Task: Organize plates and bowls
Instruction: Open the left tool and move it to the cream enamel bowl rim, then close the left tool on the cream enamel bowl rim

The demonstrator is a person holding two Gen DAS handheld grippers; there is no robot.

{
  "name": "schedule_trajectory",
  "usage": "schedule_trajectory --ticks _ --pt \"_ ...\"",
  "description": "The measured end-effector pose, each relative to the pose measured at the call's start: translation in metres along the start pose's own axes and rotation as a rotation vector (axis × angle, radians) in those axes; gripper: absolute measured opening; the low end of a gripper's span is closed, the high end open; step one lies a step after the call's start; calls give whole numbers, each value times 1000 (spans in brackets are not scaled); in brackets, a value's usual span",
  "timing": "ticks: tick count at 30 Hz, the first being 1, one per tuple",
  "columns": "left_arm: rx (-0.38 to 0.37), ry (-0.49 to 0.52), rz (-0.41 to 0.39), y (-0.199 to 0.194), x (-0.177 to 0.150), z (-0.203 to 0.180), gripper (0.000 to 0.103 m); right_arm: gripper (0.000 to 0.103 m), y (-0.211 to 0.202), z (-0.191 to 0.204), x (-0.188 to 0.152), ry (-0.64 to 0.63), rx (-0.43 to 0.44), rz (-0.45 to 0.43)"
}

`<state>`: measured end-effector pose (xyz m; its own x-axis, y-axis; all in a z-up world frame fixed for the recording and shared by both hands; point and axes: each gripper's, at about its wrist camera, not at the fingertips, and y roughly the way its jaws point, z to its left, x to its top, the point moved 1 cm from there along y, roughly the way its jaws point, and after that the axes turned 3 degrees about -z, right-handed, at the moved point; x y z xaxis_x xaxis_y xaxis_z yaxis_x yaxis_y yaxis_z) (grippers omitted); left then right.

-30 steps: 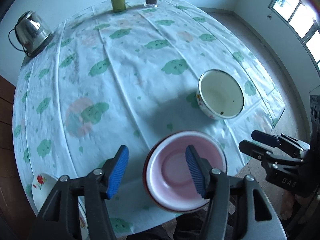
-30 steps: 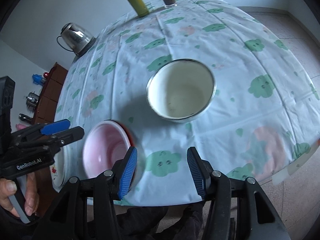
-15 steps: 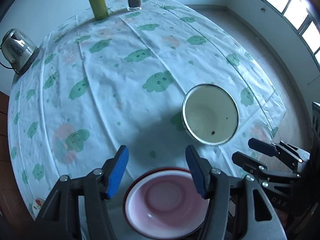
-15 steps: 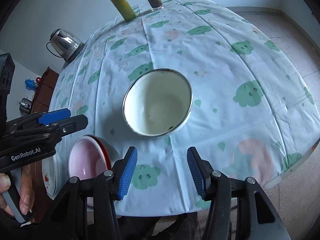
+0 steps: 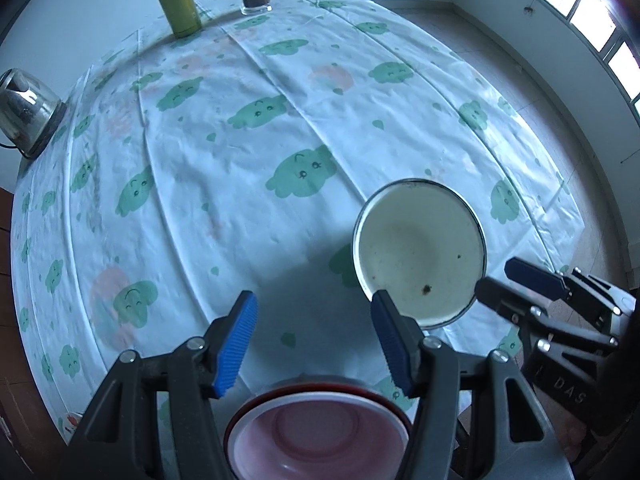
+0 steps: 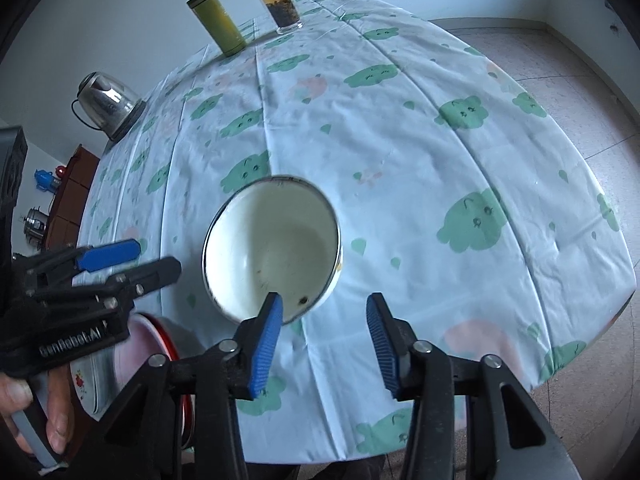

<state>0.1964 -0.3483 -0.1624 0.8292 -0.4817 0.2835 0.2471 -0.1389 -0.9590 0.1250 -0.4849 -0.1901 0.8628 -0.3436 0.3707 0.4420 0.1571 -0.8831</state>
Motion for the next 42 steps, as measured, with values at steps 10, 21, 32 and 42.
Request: schedule_trajectory --ticks 10,21,32,42 --pt "-8 18 31 15 7 -12 51 32 10 -4 17 -4 -22 0" --pt "4 28 63 32 11 -14 44 25 19 -2 23 -31 -39 15" --pt "-14 72 66 35 12 -28 9 10 24 1 21 -39 -20 28" --pt "-34 45 57 23 11 -25 9 10 9 6 20 -36 -1 12"
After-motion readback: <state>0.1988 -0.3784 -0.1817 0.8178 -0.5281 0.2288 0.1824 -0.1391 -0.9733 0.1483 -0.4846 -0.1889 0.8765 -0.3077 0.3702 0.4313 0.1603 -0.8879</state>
